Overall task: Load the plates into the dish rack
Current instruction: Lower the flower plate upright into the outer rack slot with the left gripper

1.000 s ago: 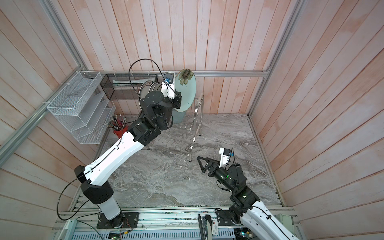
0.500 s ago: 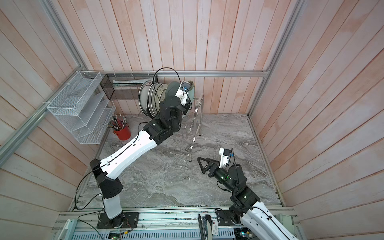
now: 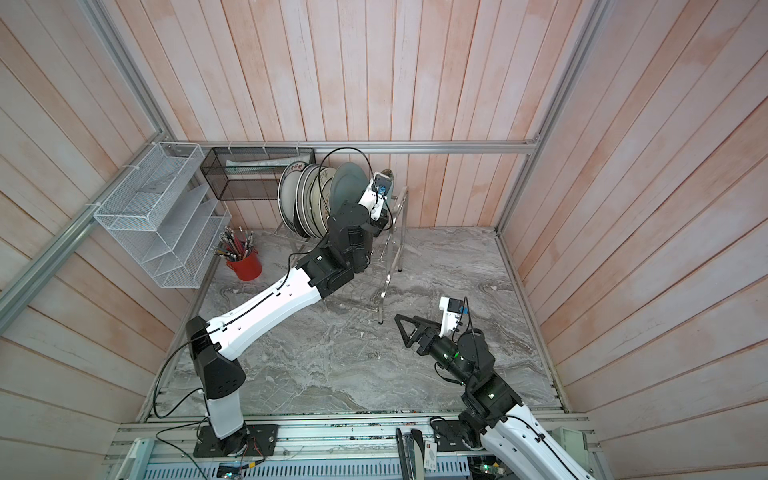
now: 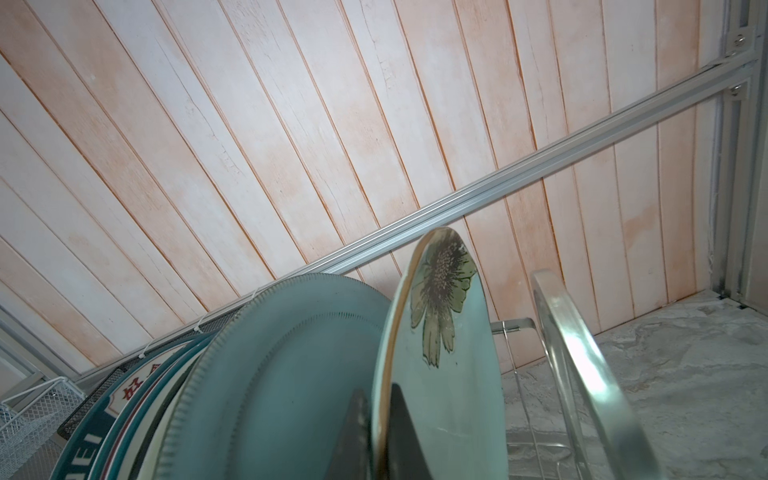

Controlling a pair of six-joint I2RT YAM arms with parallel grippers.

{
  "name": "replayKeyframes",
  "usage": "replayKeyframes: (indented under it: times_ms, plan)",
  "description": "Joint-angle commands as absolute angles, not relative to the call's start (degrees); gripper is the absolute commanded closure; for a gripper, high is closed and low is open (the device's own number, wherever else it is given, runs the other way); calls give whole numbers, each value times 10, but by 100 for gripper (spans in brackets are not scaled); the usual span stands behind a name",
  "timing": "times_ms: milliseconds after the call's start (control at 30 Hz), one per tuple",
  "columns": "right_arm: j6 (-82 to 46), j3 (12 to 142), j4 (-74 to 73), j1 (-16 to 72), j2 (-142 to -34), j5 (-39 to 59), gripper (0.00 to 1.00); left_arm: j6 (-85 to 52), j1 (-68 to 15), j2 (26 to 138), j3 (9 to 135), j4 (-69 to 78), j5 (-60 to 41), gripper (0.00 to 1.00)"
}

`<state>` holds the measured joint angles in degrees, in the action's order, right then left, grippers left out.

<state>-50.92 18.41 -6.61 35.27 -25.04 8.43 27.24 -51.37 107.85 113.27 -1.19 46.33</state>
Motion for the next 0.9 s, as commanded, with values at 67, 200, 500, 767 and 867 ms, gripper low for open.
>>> replayKeyframes:
  times_ms: [67, 200, 500, 767, 867]
  plan:
    - [-504, 176, -61, 354, -242, 80, 2, 282, -512, 1053, 1107, 61, 478, 100]
    - [-506, 175, -60, 353, -239, 80, 2, 305, -512, 1047, 1096, 85, 482, 100]
    - [-508, 173, -58, 354, -235, 78, 2, 335, -513, 1033, 1070, 114, 497, 100]
    - [-511, 173, -52, 354, -230, 76, 2, 265, -517, 995, 1047, 53, 493, 100]
    - [-514, 171, -55, 353, -231, 76, 2, 250, -519, 986, 1044, 38, 486, 100]
